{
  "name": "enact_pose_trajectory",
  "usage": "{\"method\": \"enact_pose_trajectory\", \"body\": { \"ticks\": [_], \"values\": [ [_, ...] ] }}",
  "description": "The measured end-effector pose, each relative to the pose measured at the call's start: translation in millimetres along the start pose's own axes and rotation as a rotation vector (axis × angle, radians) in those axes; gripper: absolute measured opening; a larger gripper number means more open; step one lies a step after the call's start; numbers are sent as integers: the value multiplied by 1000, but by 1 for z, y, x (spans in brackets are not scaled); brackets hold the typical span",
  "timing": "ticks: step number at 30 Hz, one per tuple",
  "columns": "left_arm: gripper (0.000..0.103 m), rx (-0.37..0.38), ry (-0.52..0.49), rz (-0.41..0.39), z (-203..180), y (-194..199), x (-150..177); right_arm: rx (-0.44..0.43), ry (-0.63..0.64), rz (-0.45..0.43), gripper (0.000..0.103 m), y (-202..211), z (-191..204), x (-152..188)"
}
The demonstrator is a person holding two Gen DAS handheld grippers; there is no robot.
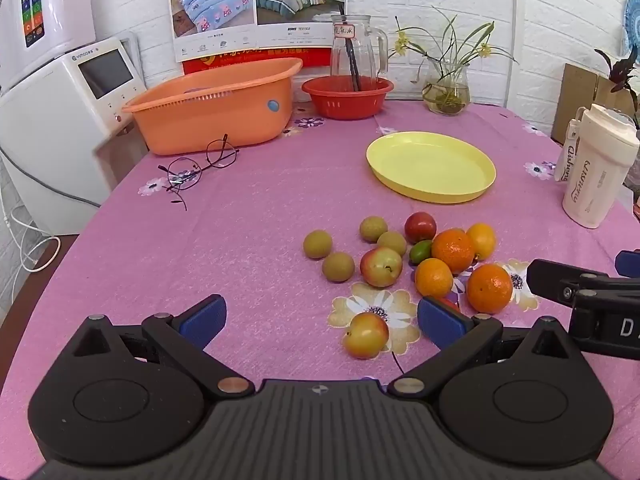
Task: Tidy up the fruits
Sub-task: 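Move both tools toward the fruit cluster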
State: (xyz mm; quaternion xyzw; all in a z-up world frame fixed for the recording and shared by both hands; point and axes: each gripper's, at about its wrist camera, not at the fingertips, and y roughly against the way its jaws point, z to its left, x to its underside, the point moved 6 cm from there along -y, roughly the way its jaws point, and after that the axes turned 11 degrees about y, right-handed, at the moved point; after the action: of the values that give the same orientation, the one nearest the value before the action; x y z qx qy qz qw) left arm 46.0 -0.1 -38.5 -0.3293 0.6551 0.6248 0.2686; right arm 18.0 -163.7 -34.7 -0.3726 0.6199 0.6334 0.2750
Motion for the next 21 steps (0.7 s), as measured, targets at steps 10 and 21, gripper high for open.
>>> {"method": "enact_pose_trajectory", "body": {
  "ticks": [10, 21],
  "values": [
    [102, 0, 6, -2, -5, -1, 4, 5, -7, 2, 71, -1, -4, 1],
    [102, 36, 19, -2, -4, 3, 1, 29, -38, 9, 71, 0, -11, 2]
  ]
}}
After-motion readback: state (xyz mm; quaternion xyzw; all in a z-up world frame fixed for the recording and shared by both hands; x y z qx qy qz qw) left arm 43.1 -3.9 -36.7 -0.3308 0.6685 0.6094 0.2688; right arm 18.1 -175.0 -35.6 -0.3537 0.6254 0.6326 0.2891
